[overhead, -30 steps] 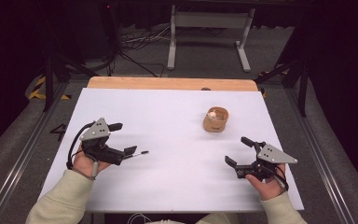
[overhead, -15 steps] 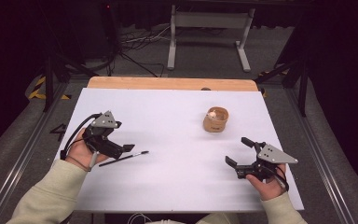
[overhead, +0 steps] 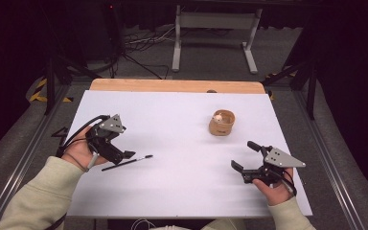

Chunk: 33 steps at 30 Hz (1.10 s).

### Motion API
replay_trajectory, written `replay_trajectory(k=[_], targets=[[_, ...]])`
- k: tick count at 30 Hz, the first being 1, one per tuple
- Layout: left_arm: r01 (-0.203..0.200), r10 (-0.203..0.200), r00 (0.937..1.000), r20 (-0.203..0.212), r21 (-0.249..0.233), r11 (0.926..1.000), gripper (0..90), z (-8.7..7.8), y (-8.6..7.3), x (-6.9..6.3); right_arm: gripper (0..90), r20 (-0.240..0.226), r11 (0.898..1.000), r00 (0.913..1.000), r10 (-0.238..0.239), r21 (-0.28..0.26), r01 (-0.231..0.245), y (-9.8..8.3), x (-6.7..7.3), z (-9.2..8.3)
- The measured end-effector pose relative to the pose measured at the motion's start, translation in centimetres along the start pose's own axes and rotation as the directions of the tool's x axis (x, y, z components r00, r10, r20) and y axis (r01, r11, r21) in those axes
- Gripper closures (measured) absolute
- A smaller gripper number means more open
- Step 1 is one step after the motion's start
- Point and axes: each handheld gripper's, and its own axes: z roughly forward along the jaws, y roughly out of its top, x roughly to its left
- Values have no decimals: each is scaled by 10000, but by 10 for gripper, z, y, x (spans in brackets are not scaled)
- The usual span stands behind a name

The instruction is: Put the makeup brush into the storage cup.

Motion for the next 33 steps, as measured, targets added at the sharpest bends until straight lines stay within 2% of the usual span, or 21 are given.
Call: replay_trajectory(k=[2,8,12,16,18,19,20,23,33], targets=[[-147,143,9998,106,390,9991,84,1,2,1,59,-20,10000,10000,-5,28,5,0,0,0],[-404,390,9991,168,934,9948,89,1,6,2,60,-9,10000,10000,23,-1,-23,0,0,0],[-666,667,9978,44,1507,9863,92,2,10,3,60,-23,10000,10000,53,25,-53,-1,0,0],[-834,827,9965,115,1930,9776,97,3,12,5,60,-36,10000,10000,77,54,-77,-1,0,0],[-856,840,9963,167,2165,9725,101,5,14,6,60,-39,9999,10000,84,73,-83,-1,0,0],[-856,840,9963,167,2165,9725,107,5,14,6,60,-41,9999,10000,80,83,-80,-1,0,0],[-747,684,9971,340,2450,9666,114,6,15,7,60,-53,9999,9999,87,77,-87,-1,0,0],[-698,566,9968,559,2753,9588,115,8,17,7,61,-55,9999,10000,75,73,-75,-1,0,0],[-660,481,9969,626,3263,9430,132,15,16,8,59,-99,10000,9999,47,56,-47,-1,0,0]])
